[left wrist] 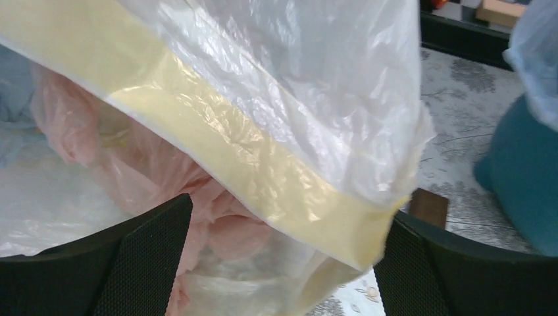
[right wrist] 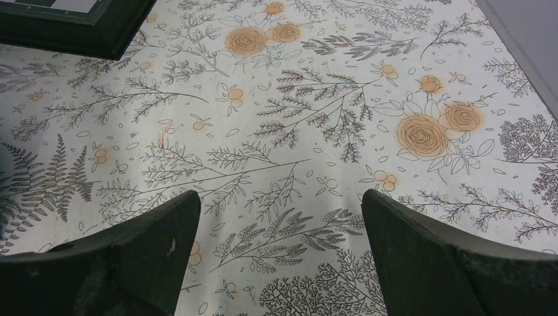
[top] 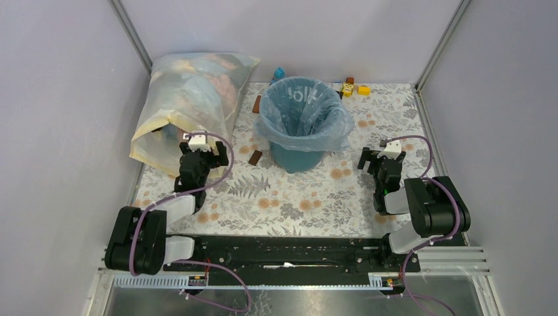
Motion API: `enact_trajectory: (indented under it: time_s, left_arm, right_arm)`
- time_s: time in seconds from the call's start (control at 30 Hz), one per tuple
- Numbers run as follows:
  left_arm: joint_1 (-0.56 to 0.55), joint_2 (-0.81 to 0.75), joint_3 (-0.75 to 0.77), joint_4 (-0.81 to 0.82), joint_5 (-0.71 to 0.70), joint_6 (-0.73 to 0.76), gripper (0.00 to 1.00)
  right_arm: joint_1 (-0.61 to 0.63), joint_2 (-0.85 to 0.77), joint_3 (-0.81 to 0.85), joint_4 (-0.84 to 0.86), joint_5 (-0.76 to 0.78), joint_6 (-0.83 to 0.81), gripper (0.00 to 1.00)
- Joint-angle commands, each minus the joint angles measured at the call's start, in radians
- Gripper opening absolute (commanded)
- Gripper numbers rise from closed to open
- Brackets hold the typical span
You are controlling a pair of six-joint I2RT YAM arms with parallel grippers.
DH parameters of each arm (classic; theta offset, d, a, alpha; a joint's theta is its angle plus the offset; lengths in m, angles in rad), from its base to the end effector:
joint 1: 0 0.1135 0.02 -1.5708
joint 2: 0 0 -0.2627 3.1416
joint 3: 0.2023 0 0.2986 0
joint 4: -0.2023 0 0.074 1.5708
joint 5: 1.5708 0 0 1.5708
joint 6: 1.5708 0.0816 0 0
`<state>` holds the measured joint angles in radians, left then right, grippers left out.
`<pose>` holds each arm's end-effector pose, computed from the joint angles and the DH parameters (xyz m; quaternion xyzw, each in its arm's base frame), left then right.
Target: Put the trash bags into the trash bin
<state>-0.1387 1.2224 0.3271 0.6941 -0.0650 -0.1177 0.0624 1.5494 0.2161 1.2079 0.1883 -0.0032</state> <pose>0.3101 -0.0379 0.1386 -0.0124 0.7743 -0.0559 0.6302 0.2948 0.0031 0.0867 0.0377 0.7483 -0.0510 0.6603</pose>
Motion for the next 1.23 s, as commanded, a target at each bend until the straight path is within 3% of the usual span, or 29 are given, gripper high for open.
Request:
enact_trajectory:
  time_s: [0.0, 0.23, 0.43, 0.6, 1.2]
  left_arm:
    - [0.029, 0.096, -0.058, 0.273, 0.009, 0.109, 0.99]
    - [0.063, 0.284, -0.074, 0.476, -0.013, 0.088, 0.99]
    - [0.068, 0.285, -0.134, 0.584, 0.032, 0.102, 0.99]
    - [0.065, 0.291, -0.099, 0.523, -0.048, 0.08, 0.99]
    - [0.073, 0.294, -0.078, 0.488, -0.015, 0.078, 0.99]
  right_arm:
    - [-0.004, -0.003, 0.017, 0.034, -0.008, -0.016, 1.0]
    - [-0.005, -0.003, 0.017, 0.035, -0.007, -0.016, 1.0]
    - [-0.006, -0.003, 0.019, 0.034, -0.007, -0.015, 1.0]
    - [-0.004, -0.004, 0.019, 0.035, -0.006, -0.015, 1.0]
    - [-0.004, -0.003, 0.019, 0.035, -0.007, -0.015, 1.0]
